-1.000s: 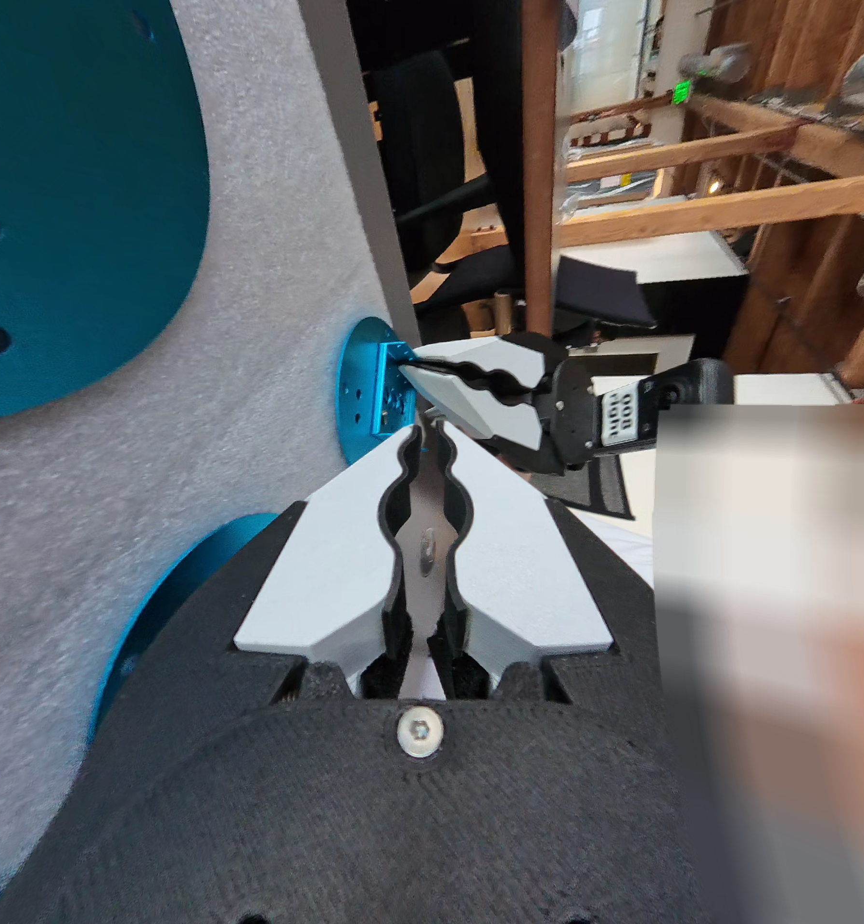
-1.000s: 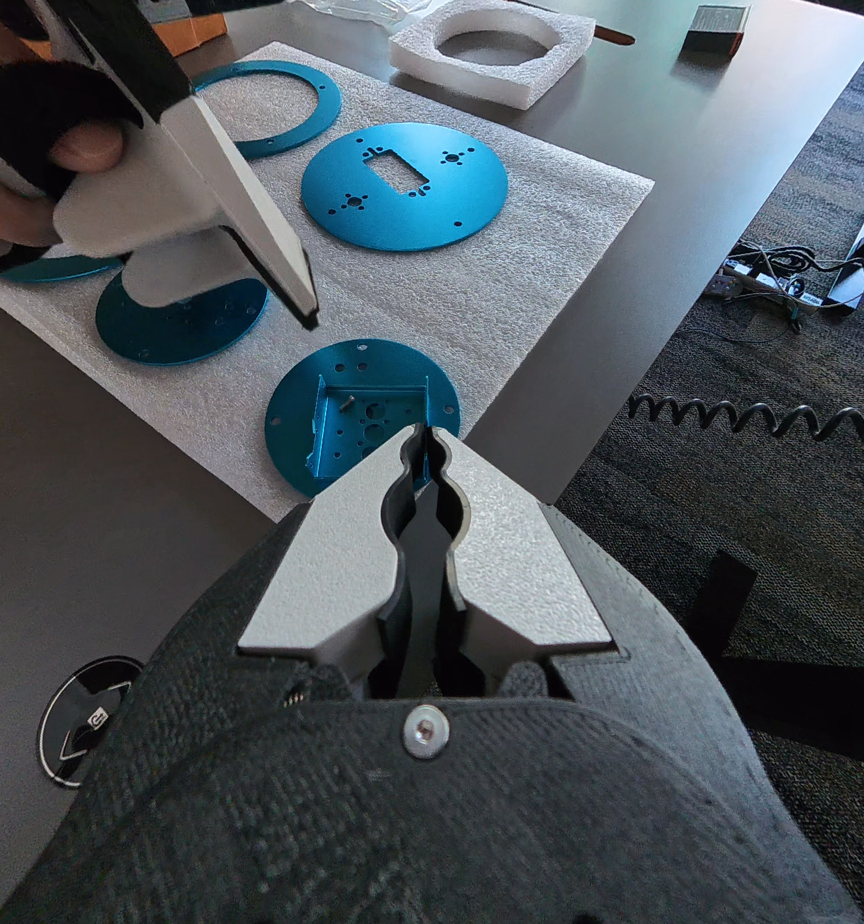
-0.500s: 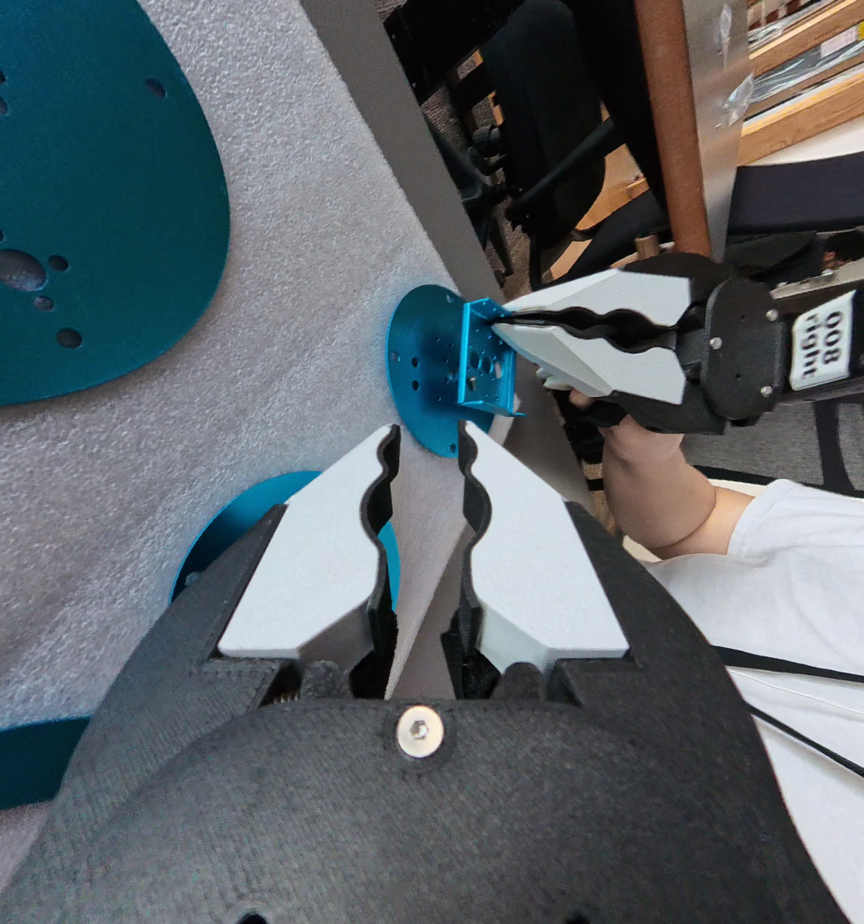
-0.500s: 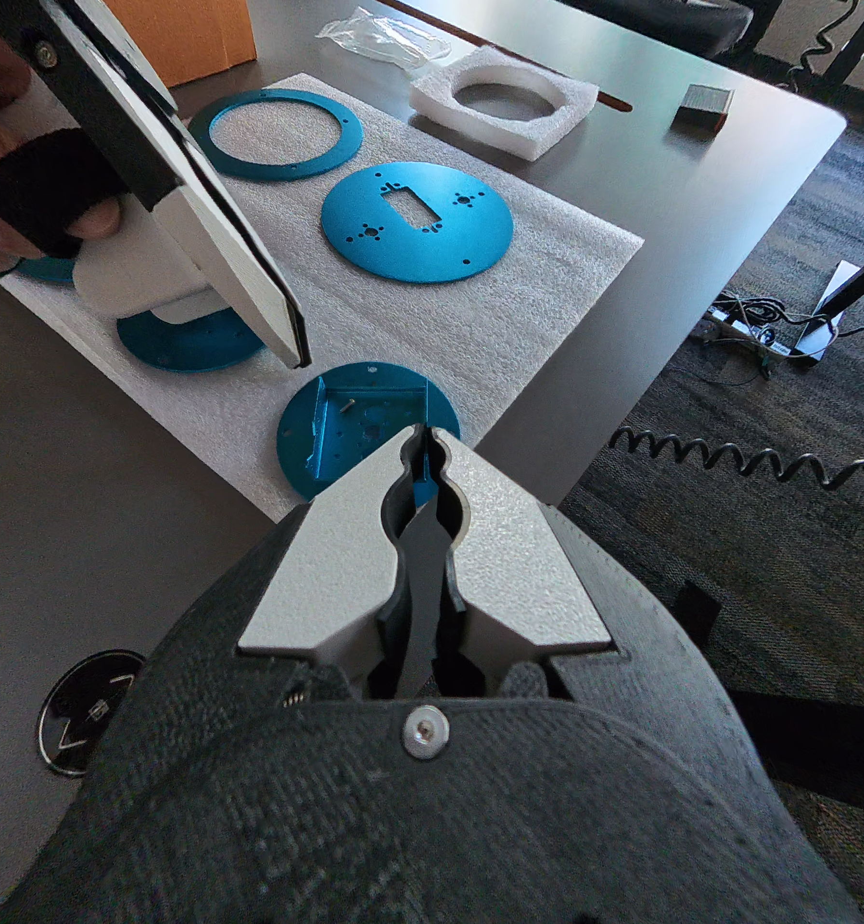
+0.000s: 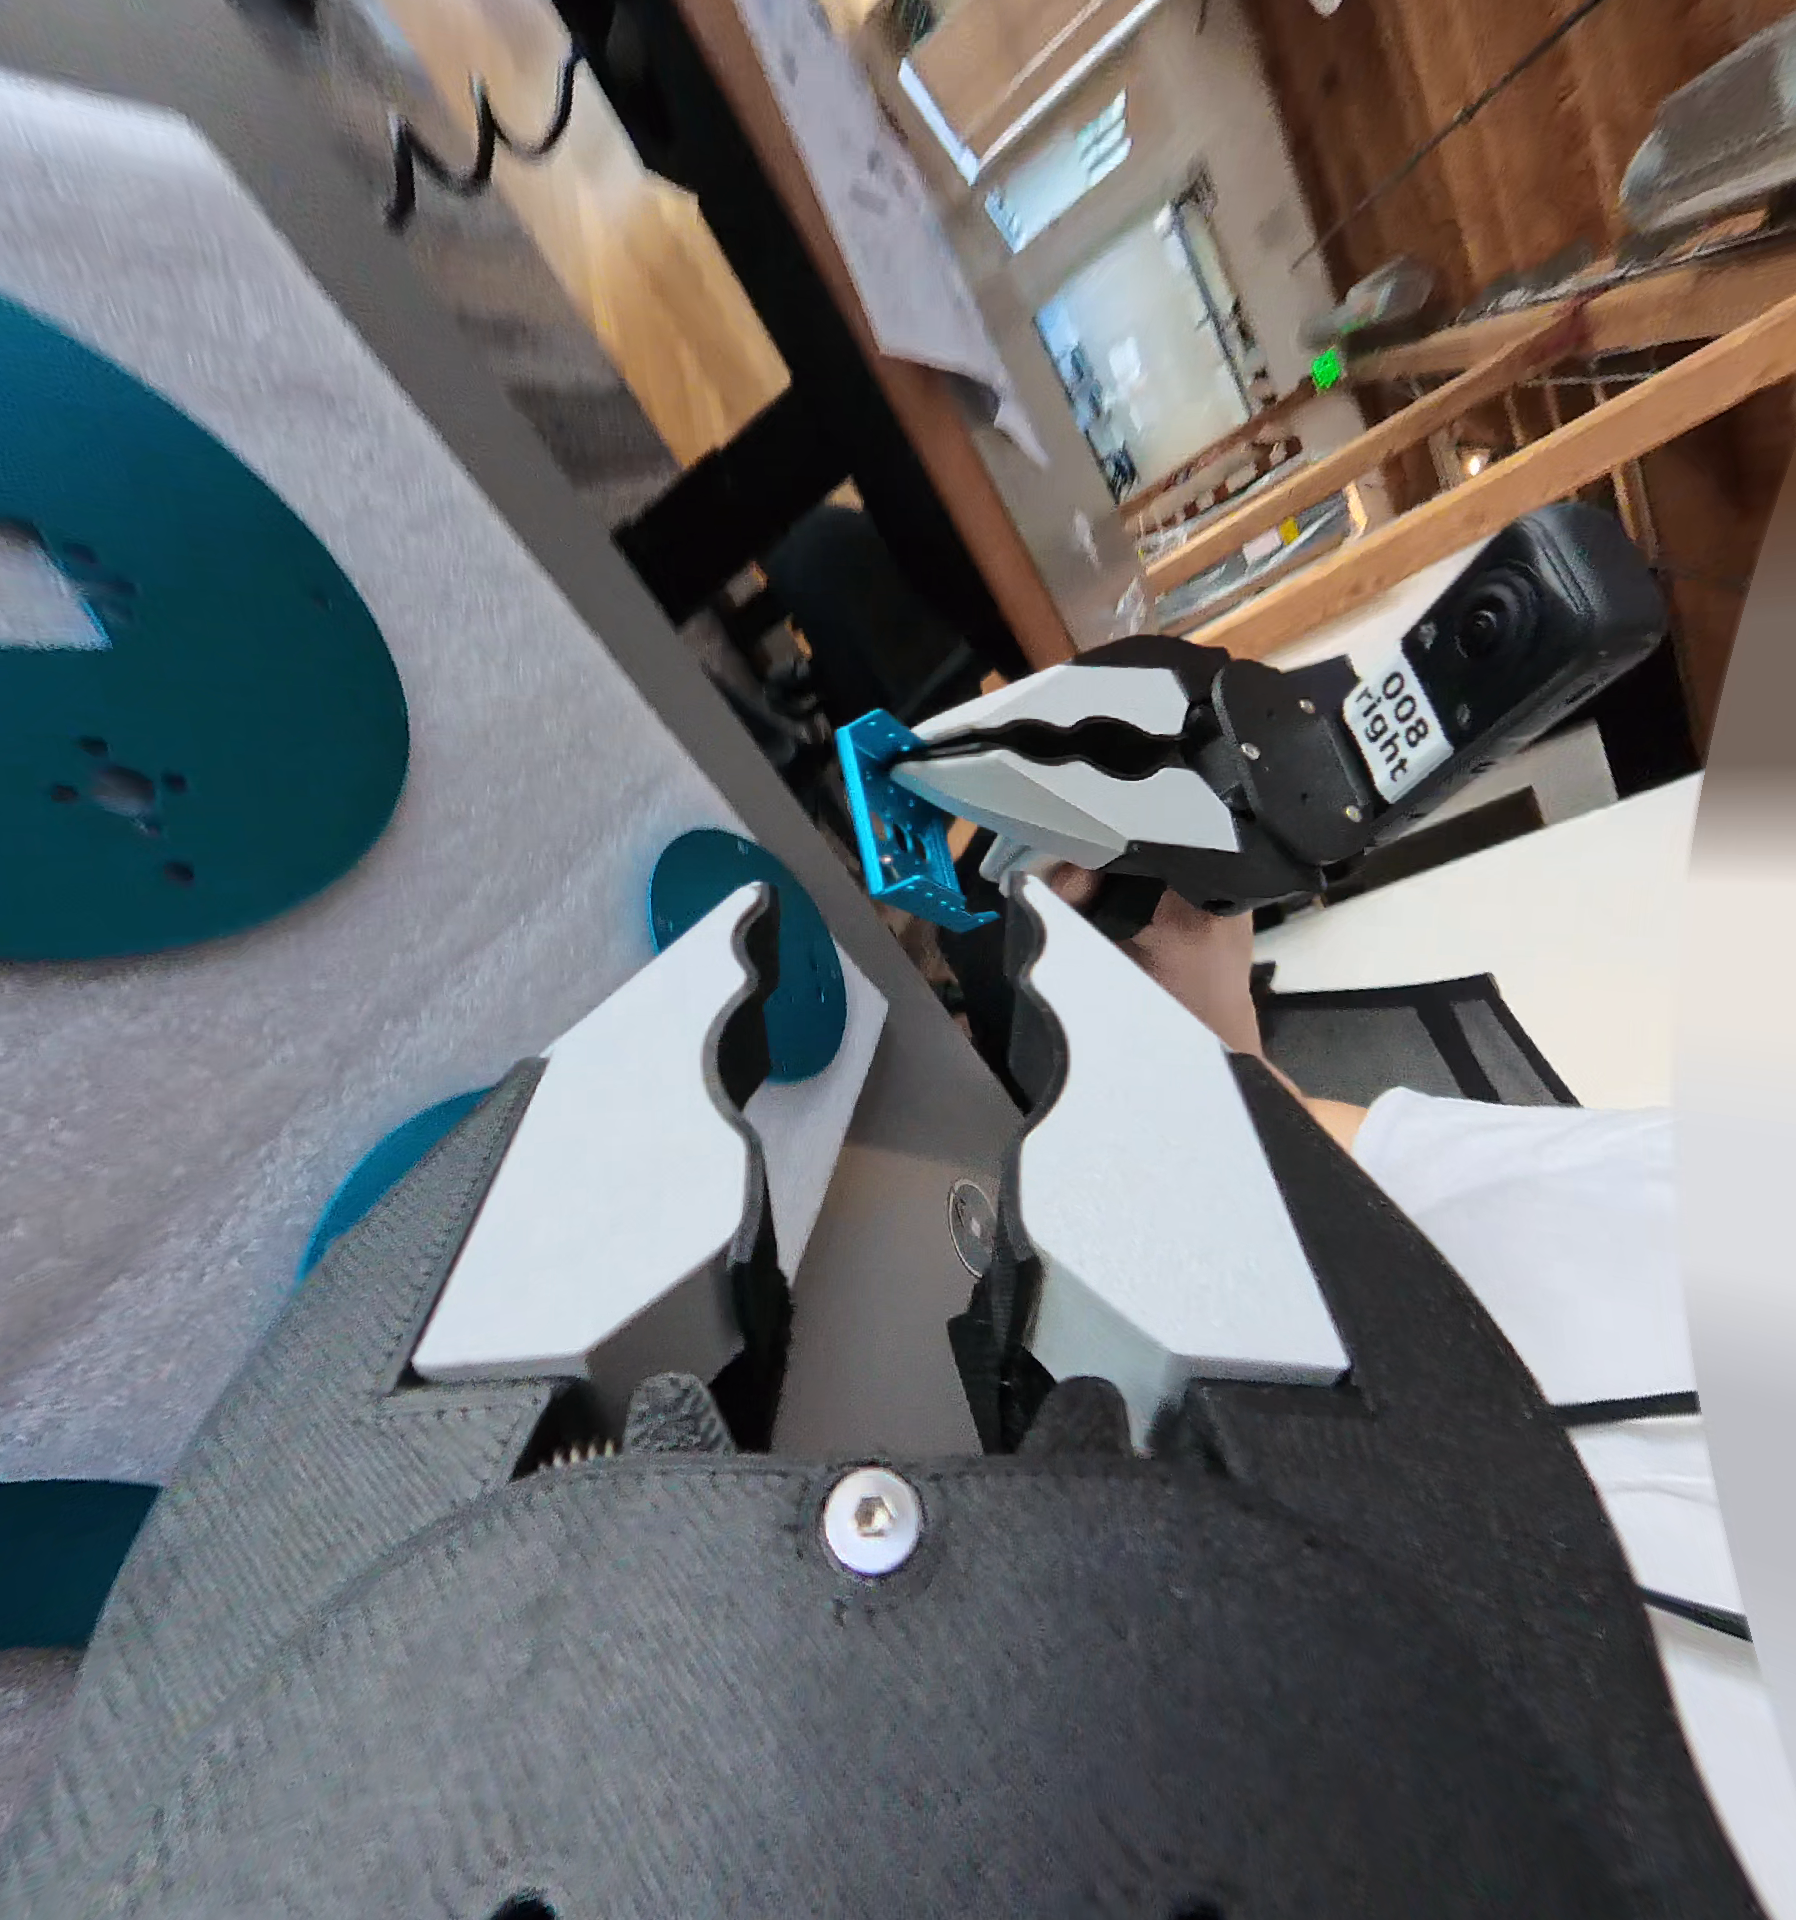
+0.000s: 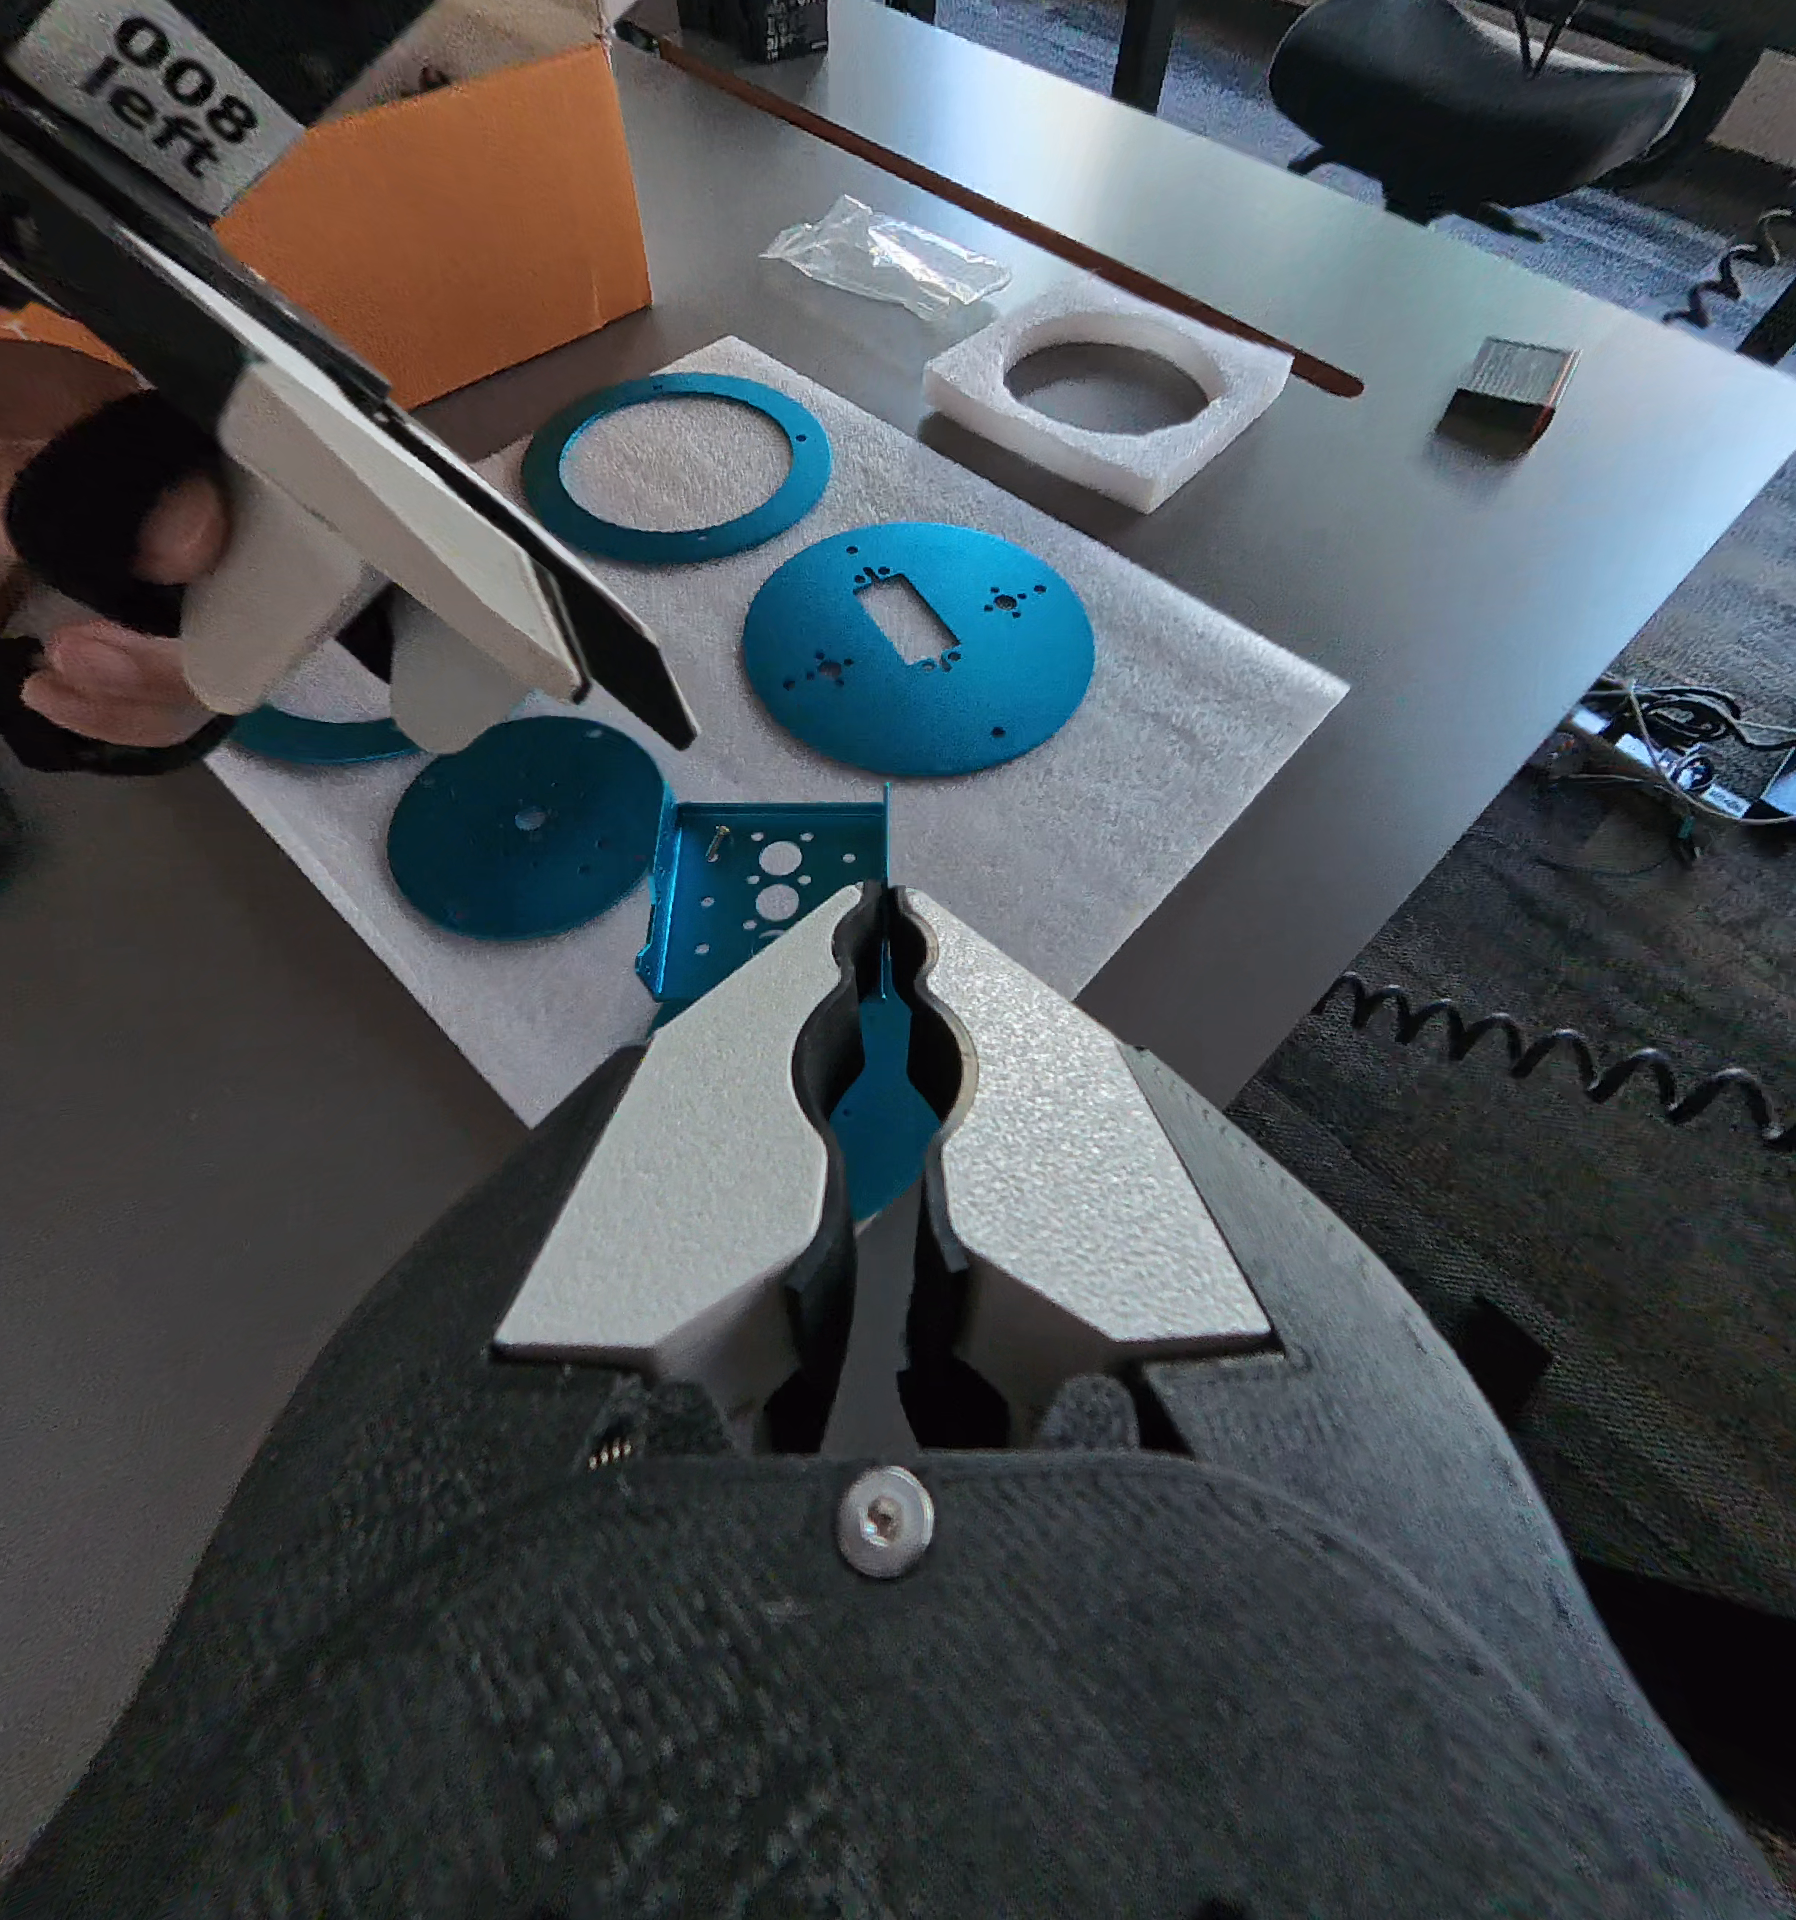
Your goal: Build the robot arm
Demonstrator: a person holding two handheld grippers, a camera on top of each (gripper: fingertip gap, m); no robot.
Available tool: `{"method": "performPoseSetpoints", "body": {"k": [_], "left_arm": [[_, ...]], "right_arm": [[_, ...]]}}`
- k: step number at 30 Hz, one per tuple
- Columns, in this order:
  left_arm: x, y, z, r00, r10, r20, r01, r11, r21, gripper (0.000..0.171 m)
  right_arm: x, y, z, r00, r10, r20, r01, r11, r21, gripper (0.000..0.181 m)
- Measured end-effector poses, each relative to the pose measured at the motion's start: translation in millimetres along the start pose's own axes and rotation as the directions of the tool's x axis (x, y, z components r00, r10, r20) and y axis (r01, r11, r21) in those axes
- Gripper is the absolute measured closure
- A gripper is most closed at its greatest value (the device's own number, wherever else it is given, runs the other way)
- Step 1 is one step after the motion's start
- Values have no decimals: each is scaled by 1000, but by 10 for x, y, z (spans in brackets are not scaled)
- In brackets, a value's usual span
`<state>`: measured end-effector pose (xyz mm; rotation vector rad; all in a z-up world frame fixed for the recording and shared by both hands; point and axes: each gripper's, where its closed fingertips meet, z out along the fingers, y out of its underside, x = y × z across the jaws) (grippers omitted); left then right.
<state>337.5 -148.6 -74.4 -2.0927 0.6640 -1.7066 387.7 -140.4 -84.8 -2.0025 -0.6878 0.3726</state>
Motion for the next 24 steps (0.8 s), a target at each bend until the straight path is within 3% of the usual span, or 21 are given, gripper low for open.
{"method": "performPoseSetpoints", "body": {"k": [2, 5, 9, 12, 15, 24], "left_arm": [[7, -38, -36, 996, 85, 38, -86, 996, 34, 123], [-74, 83, -39, 941, 283, 188, -281, 959, -36, 106], [-172, 263, -10, 766, 553, 327, -518, 833, -195, 96], [-241, 226, -80, 644, 663, 382, -608, 747, -271, 93], [-363, 207, -161, 594, 682, 426, -593, 729, -342, 91], [-423, 223, -355, 594, 637, 491, -567, 764, -306, 101]], "right_arm": [[68, -68, 33, 999, -35, -10, 35, 999, -26, 181], [158, -125, 38, 997, -66, -33, 64, 997, -45, 181], [160, -74, 97, 999, -36, 6, 36, 997, -66, 181], [160, -1, 252, 999, -19, 41, 22, 996, -82, 181], [104, 65, 460, 997, -20, 80, 28, 994, -101, 181], [-102, 168, 832, 987, -109, 121, 127, 979, -161, 181]]}}
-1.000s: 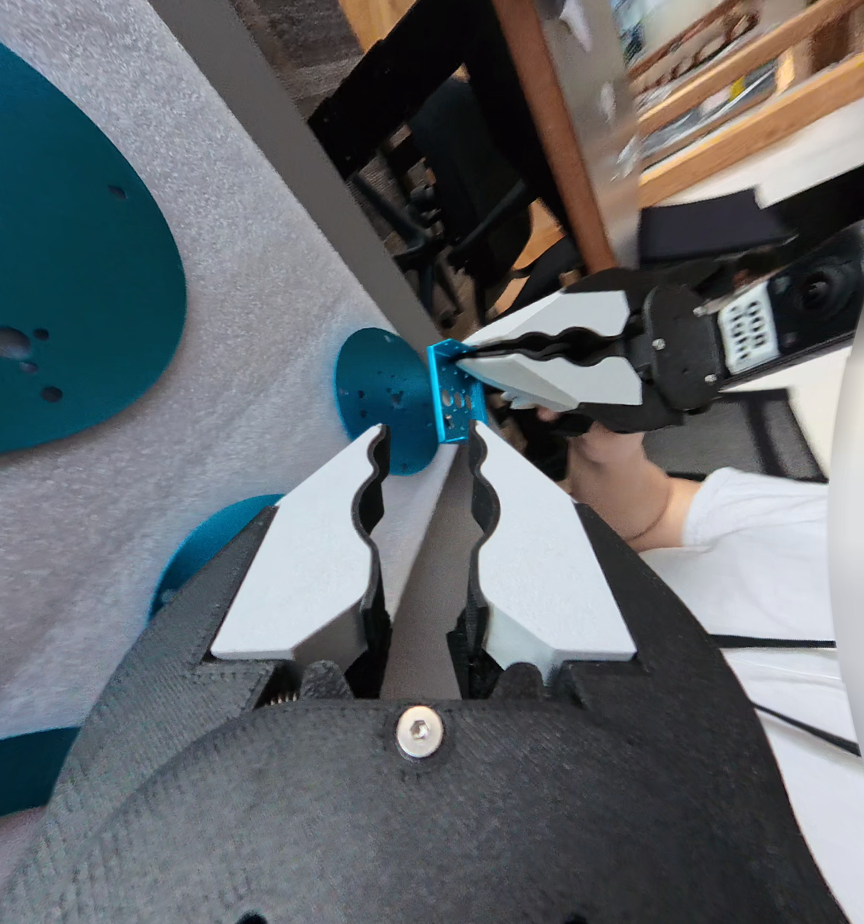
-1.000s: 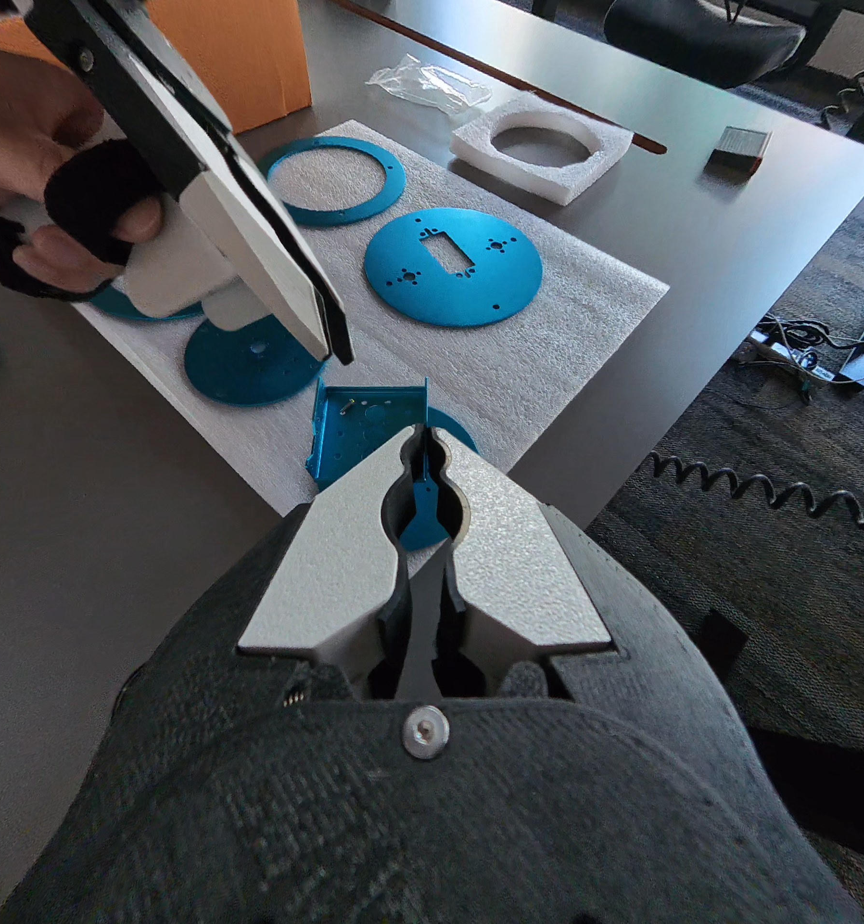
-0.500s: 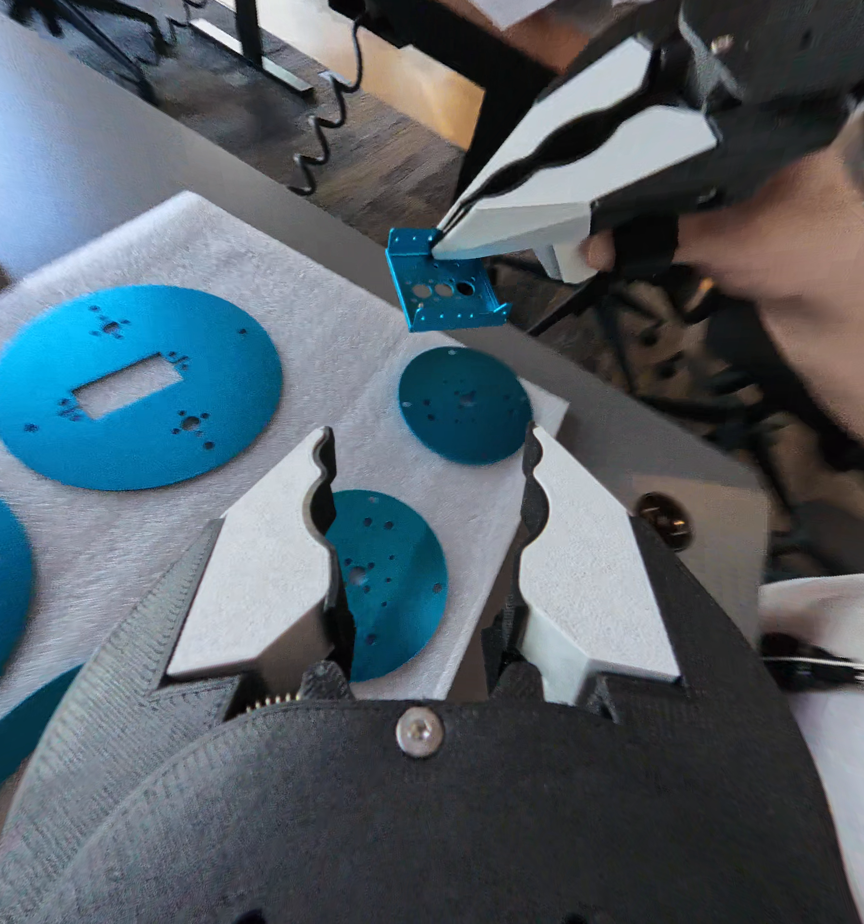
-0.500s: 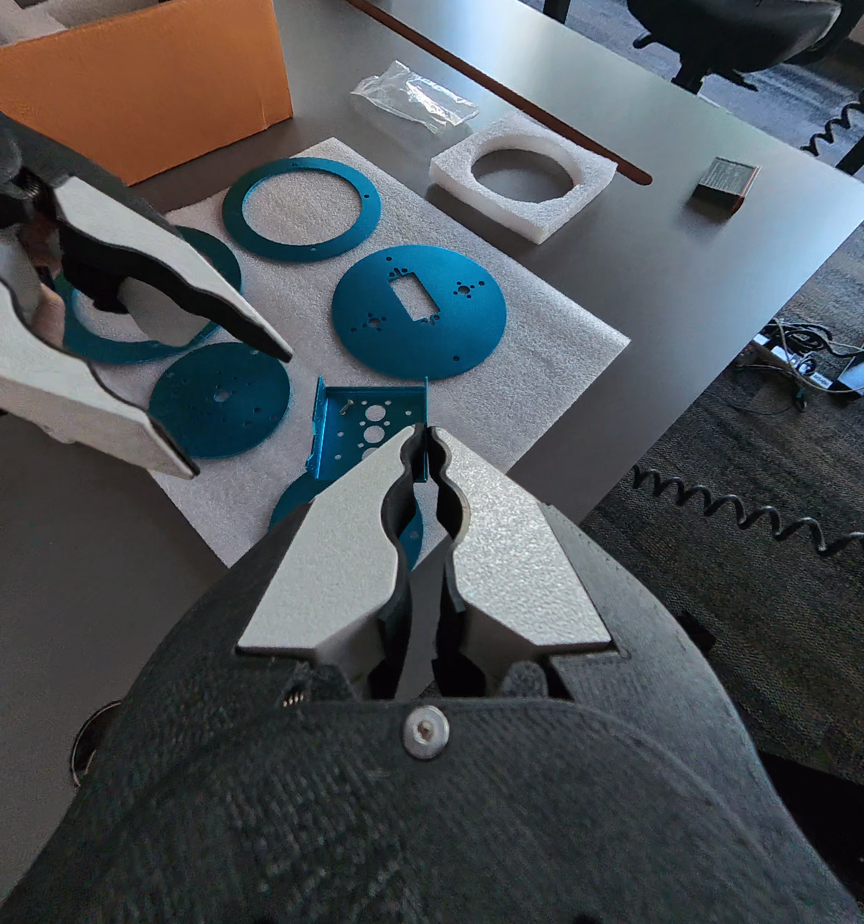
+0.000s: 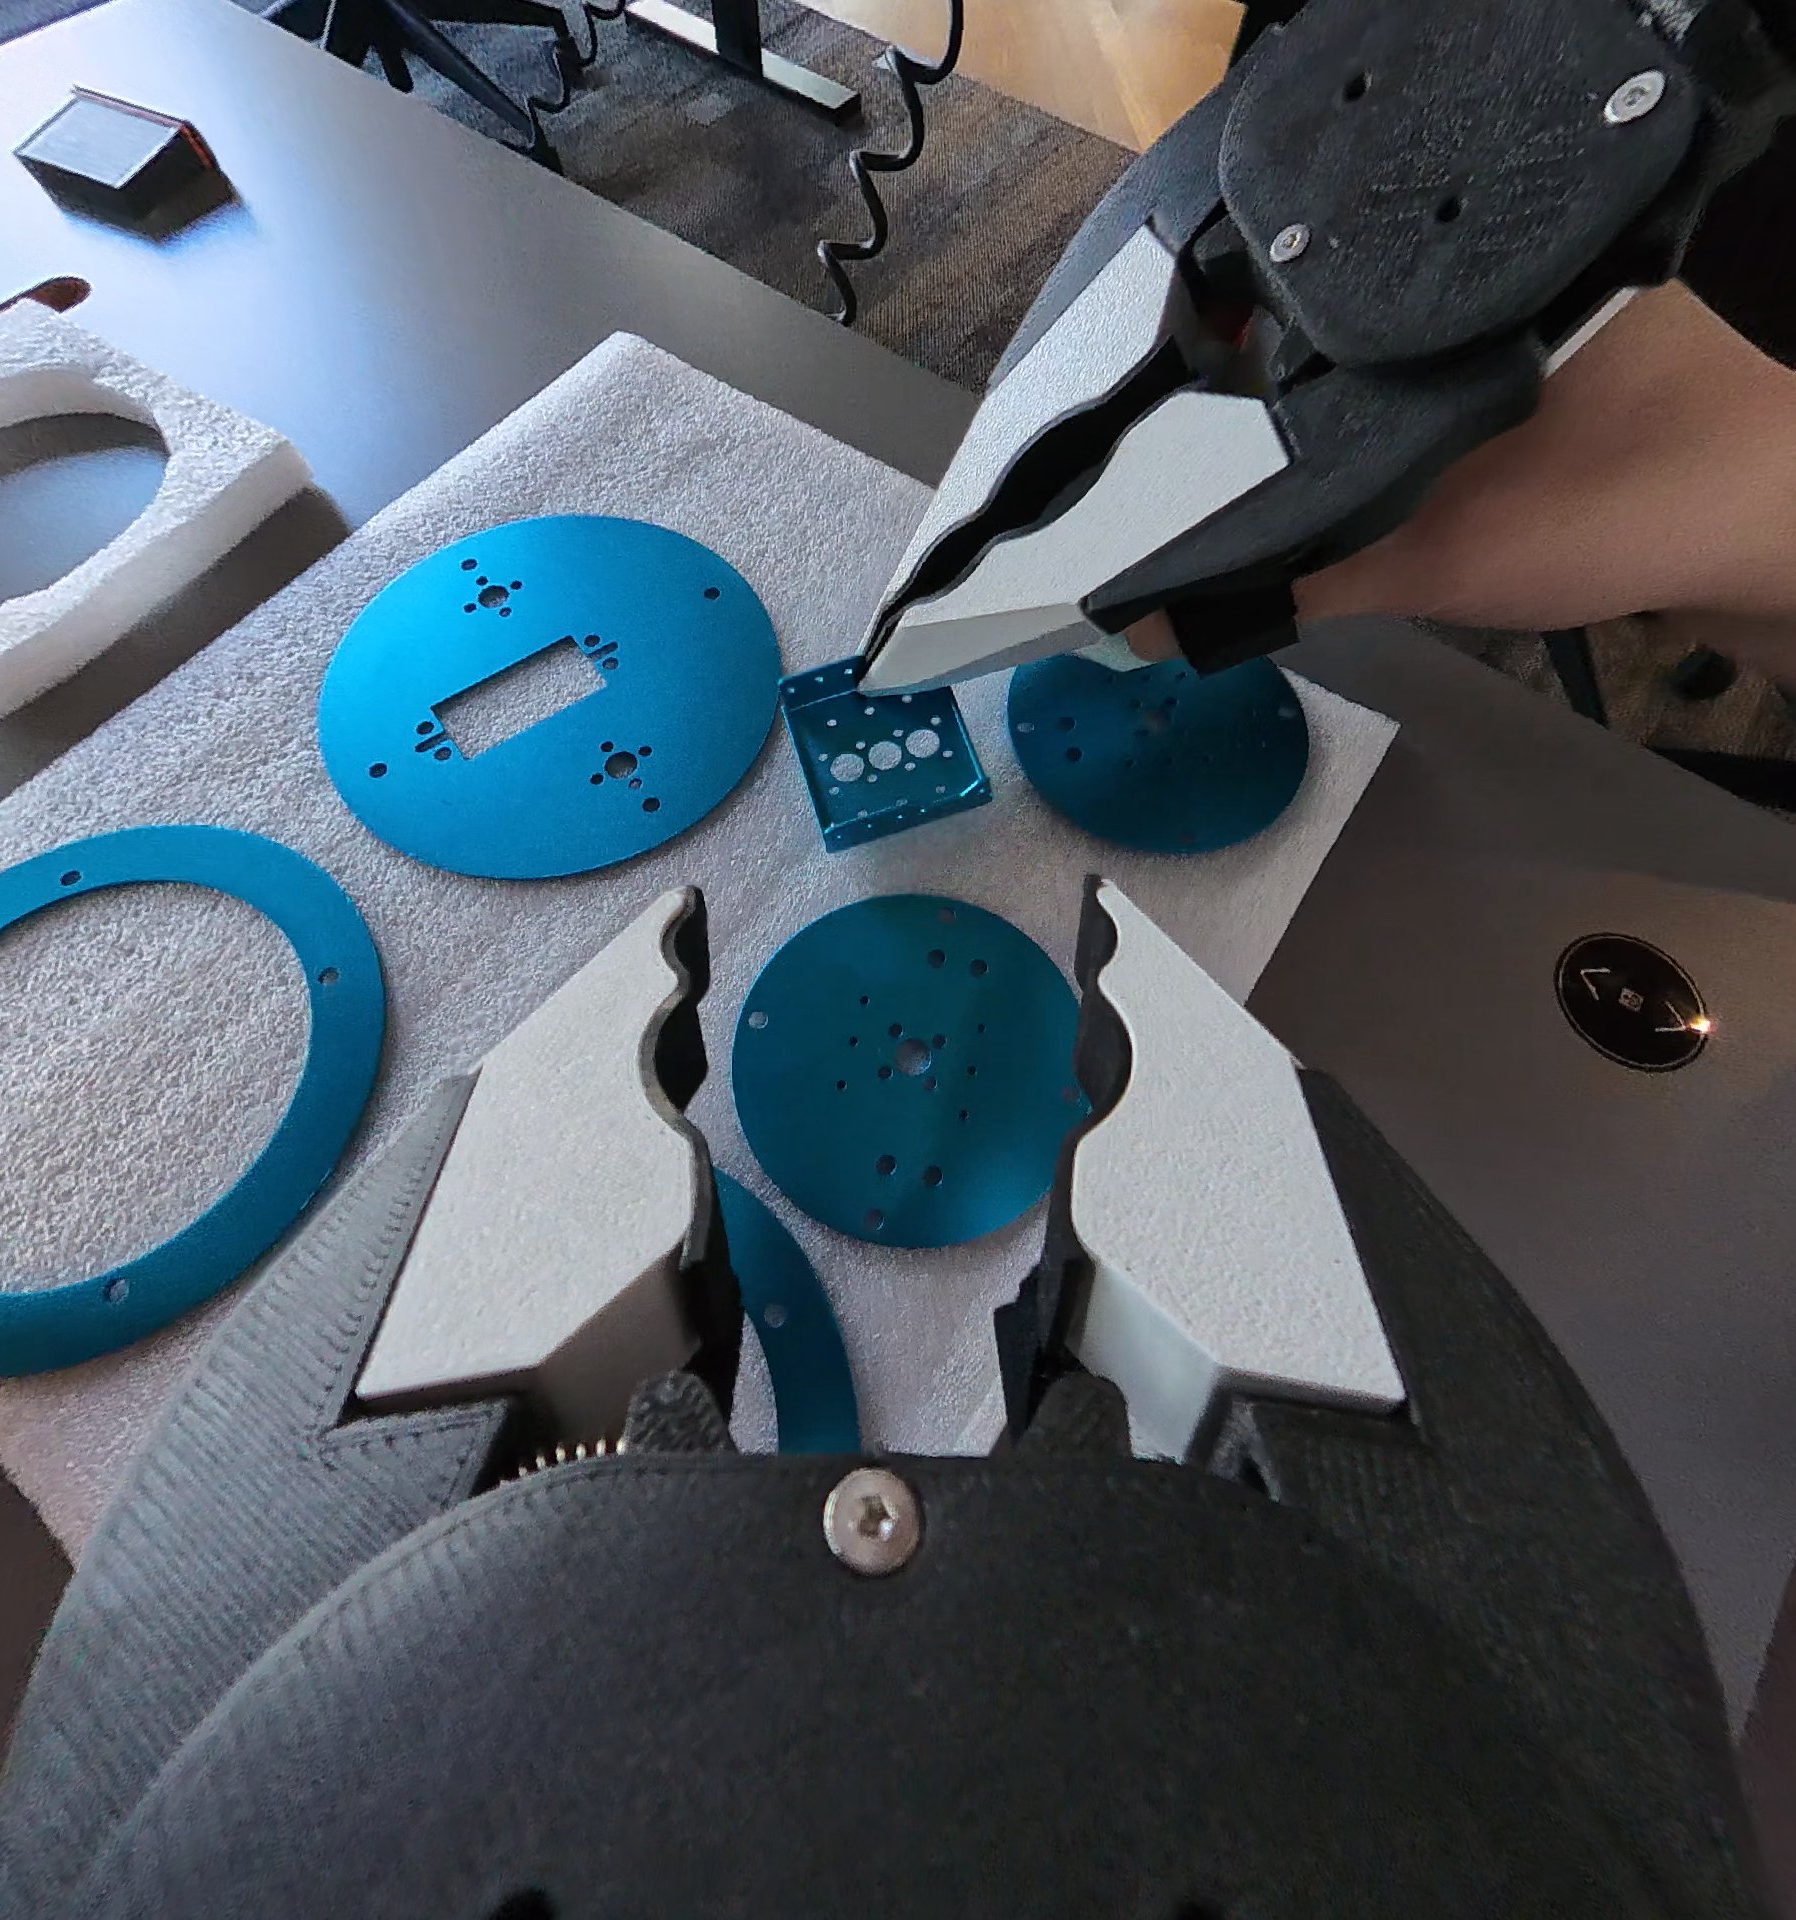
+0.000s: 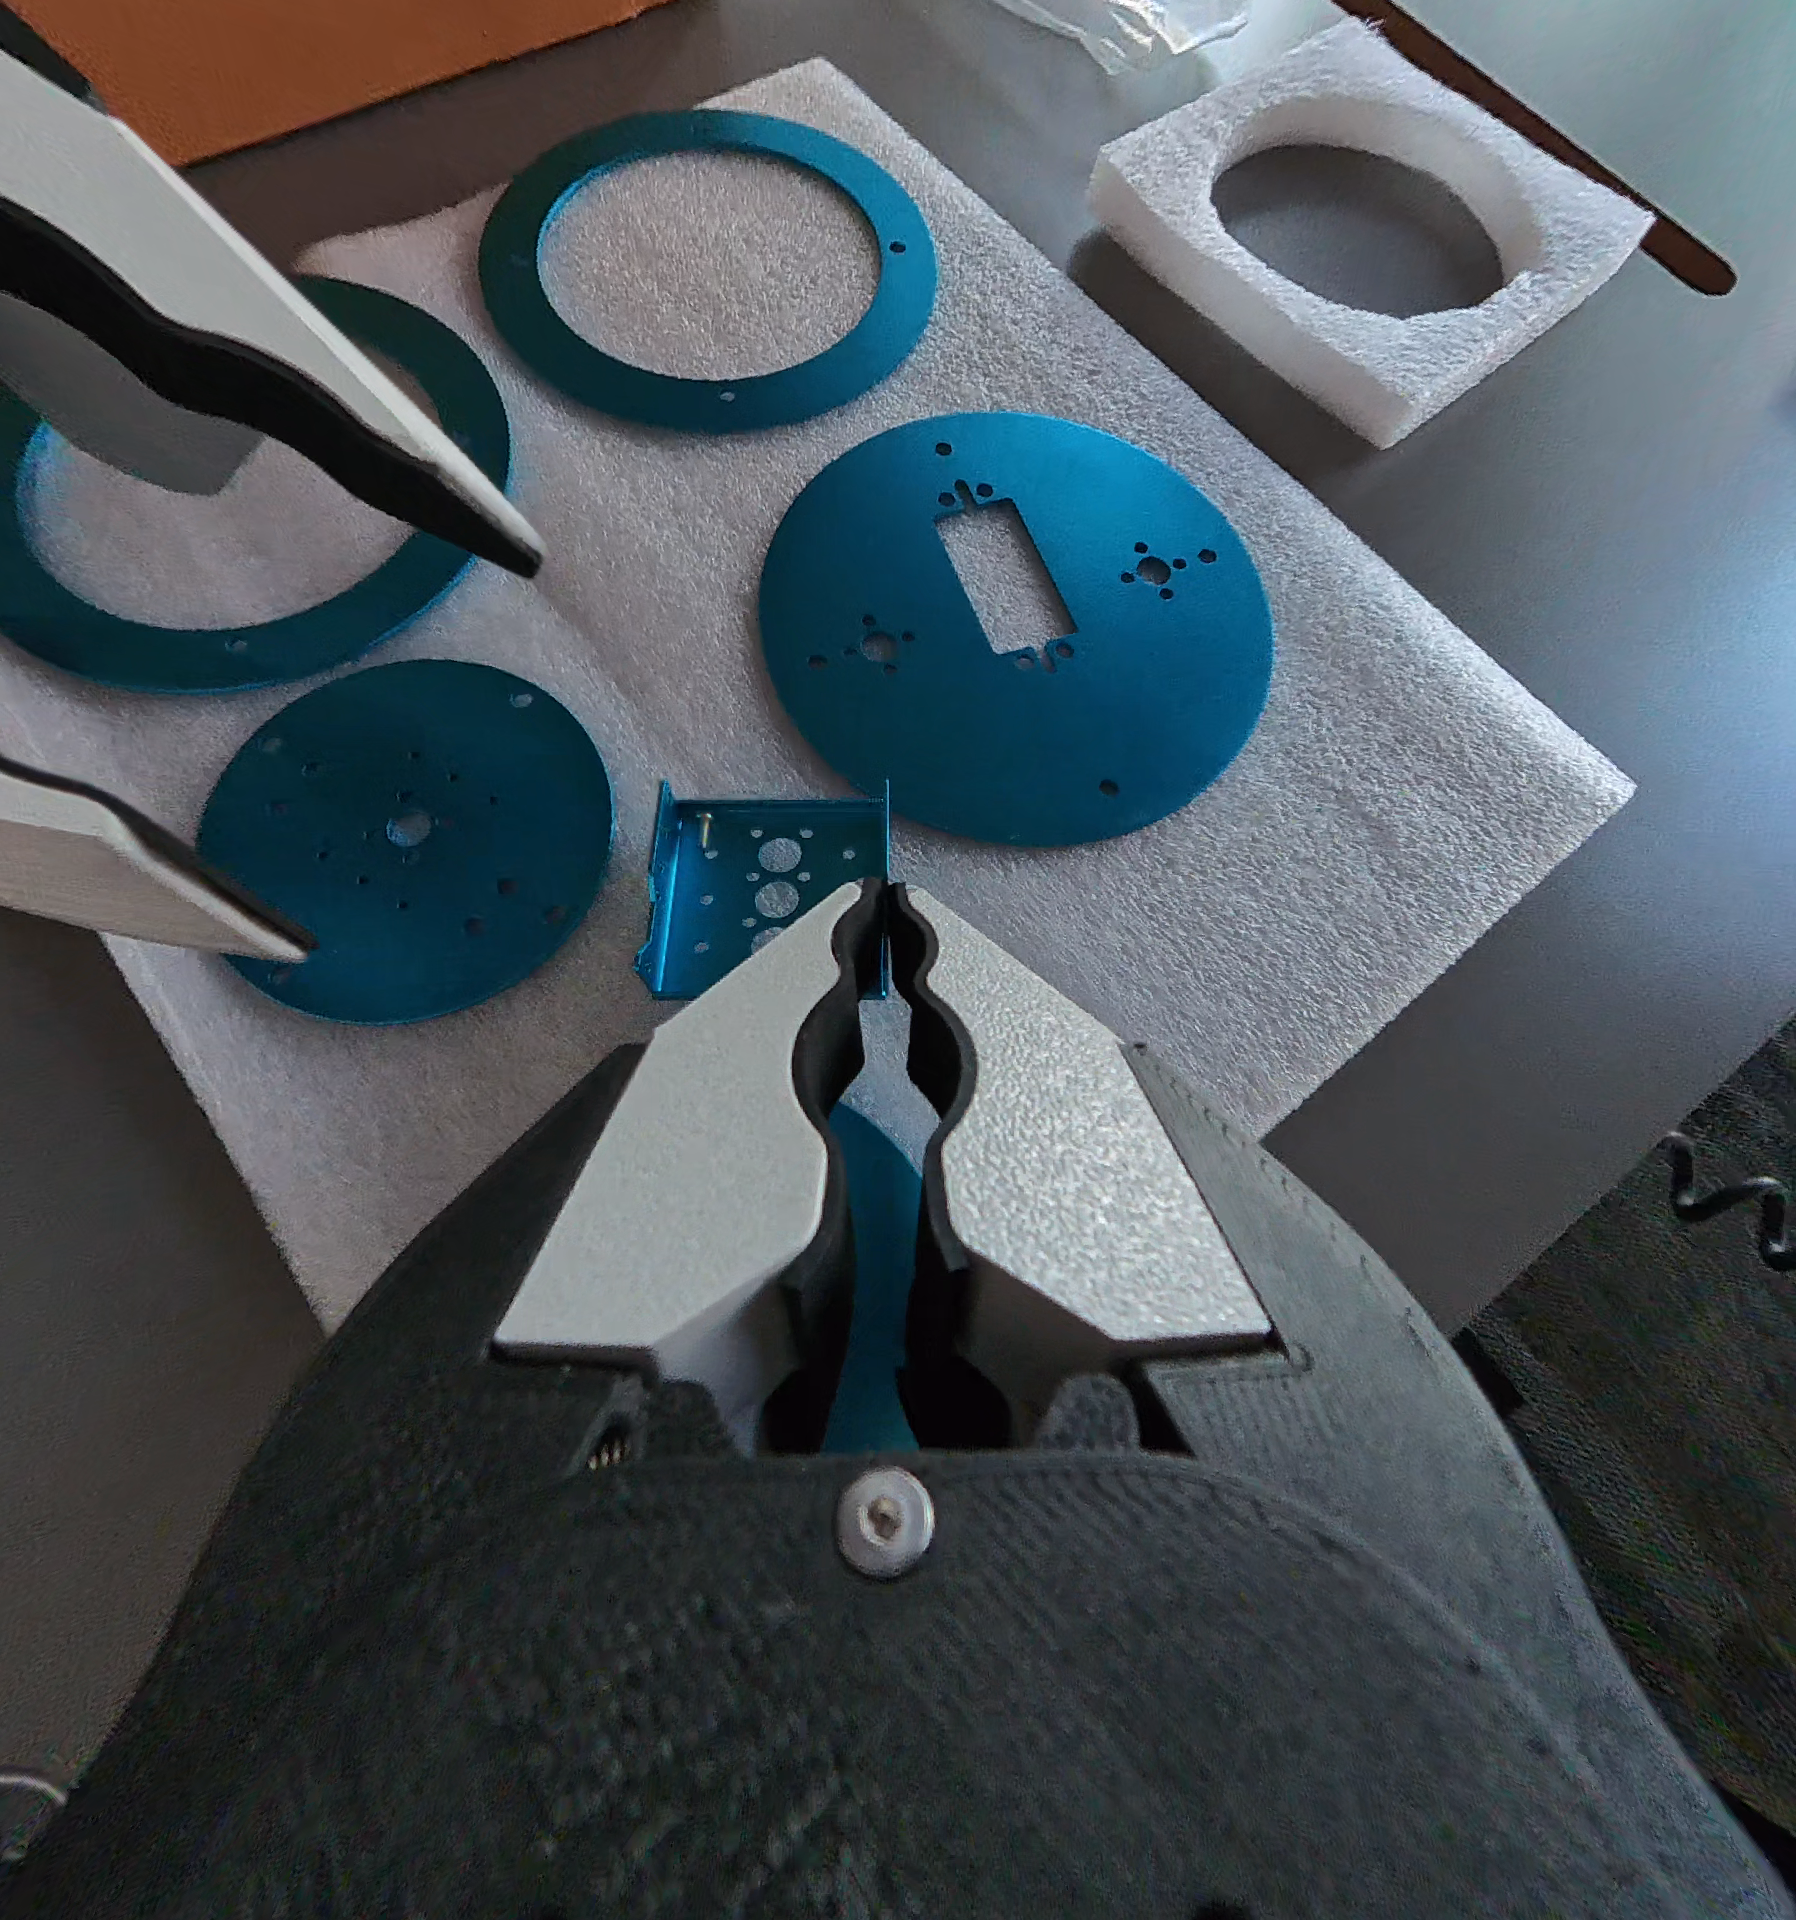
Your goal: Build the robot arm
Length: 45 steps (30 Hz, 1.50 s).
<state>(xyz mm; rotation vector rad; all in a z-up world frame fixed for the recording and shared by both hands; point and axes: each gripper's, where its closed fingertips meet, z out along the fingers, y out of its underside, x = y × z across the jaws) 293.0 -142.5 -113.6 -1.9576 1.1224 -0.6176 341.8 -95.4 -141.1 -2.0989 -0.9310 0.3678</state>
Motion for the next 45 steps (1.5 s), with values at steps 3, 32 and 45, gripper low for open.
{"method": "performPoseSetpoints", "body": {"k": [3, 32, 45], "left_arm": [[-3, 20, -36, 1000, -15, -2, 15, 1000, 6, 102], [277, -2, -173, 995, -38, -97, 40, 999, 23, 104], [210, 81, -136, 992, -63, -106, 64, 998, 2, 105]], "right_arm": [[7, 38, 44, 998, -57, -19, 56, 998, -28, 181], [-266, 505, -476, 970, -116, 213, 118, 993, 5, 101], [89, 321, -683, 981, -17, 191, 3, 997, 75, 101]]}}
